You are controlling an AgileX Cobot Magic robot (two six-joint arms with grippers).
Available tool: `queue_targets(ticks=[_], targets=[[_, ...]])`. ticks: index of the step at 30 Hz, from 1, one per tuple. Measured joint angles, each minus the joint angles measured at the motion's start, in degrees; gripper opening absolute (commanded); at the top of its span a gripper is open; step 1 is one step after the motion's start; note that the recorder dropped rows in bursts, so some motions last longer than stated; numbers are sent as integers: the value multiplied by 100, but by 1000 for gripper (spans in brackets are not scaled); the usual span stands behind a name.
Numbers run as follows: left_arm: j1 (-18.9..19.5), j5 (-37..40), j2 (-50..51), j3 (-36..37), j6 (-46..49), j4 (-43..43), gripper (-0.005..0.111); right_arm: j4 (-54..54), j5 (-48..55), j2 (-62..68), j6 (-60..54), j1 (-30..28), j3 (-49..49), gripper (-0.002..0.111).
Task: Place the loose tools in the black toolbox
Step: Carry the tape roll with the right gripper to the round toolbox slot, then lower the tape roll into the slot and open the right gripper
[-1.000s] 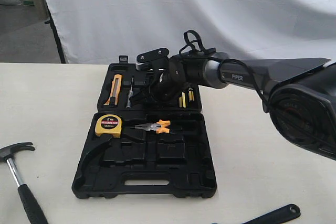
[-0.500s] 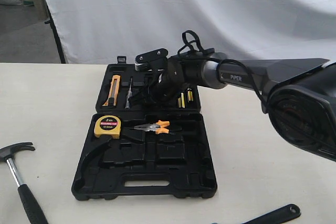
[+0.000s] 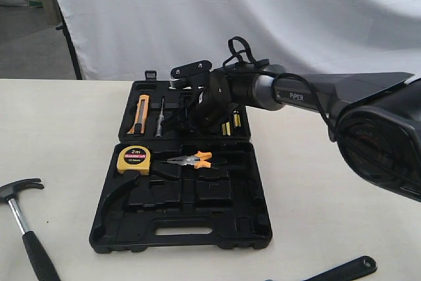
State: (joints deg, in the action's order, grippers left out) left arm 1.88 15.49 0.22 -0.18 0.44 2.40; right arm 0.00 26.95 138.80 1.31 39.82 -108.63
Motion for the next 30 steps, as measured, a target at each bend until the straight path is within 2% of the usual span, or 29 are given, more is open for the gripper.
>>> queue_targets(ticks=[11, 14, 21, 22, 30], targets=[[0, 0, 0, 0, 0, 0, 1, 32, 146, -410, 23, 55, 0, 64], [0, 0, 0, 0, 0, 0, 1, 0, 146, -422, 3, 55, 0, 50], [0, 0, 0, 0, 0, 0, 1, 0, 132, -400, -88, 55, 0, 2], [0, 0, 0, 0, 0, 0, 1, 0, 97, -362, -88, 55, 0, 0], [0, 0, 0, 0, 0, 0, 1, 0, -212, 79, -131, 55, -13, 0]])
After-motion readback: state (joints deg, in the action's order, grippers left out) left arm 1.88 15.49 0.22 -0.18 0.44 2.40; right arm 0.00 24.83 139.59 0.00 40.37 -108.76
